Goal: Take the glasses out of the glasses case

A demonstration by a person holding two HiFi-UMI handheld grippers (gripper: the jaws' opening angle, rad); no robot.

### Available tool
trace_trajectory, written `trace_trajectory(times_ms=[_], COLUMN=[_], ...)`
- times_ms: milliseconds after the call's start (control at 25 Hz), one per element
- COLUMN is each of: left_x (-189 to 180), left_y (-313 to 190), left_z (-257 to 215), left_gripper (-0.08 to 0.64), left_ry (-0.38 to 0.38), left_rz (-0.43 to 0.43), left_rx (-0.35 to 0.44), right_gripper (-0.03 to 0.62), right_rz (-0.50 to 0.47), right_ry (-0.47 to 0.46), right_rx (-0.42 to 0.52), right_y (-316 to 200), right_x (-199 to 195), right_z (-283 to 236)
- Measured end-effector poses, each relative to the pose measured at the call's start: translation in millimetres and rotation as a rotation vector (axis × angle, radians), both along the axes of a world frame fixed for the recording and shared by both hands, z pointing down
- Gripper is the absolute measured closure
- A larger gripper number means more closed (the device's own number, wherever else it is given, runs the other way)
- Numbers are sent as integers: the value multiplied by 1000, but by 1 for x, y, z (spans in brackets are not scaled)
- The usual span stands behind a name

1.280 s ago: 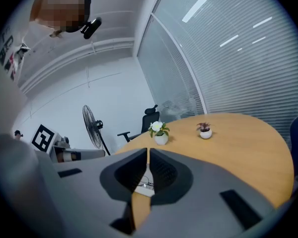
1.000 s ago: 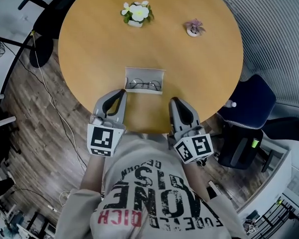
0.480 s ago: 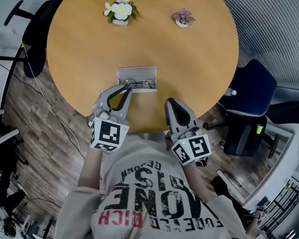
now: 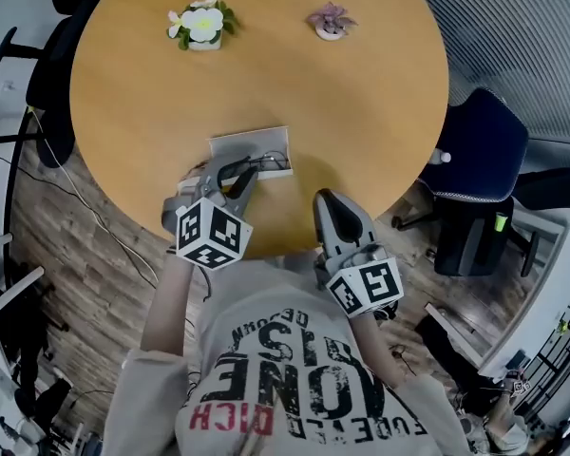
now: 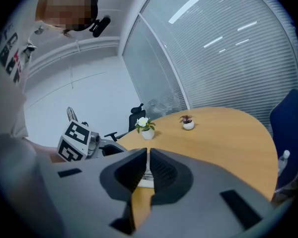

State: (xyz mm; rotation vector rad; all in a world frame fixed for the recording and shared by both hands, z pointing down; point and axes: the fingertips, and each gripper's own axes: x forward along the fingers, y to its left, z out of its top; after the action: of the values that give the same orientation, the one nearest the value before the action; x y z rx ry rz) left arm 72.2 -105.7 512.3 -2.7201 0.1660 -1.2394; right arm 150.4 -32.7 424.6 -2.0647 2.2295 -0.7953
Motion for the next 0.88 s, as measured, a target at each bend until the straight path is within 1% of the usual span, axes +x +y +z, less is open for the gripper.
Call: trace_trajectory(times_ms=[160, 240, 360, 480, 640, 880], left_x=[4, 4, 3, 4, 8, 10], left_y=[0, 1, 4, 5, 4, 3], left_z=[16, 22, 33, 41, 52, 67], left_gripper=[475, 474, 471, 471, 472, 479], left_ry=[-79, -120, -162, -203, -246, -377], left_rz=[86, 118, 160, 182, 185, 247], left_rx=[-12, -22, -44, -59, -83, -95], right_gripper=[566, 565, 566, 565, 566, 565], right_rz=[22, 31, 42, 55, 68, 89], right_ry=[-9, -11, -14, -17, -19, -18], right_rx=[-17, -25, -39, -49, -56, -64], right_y=[1, 3, 5, 6, 6, 8], right_x=[1, 1, 2, 3, 6, 11], right_z=[6, 8, 12, 14, 16, 17])
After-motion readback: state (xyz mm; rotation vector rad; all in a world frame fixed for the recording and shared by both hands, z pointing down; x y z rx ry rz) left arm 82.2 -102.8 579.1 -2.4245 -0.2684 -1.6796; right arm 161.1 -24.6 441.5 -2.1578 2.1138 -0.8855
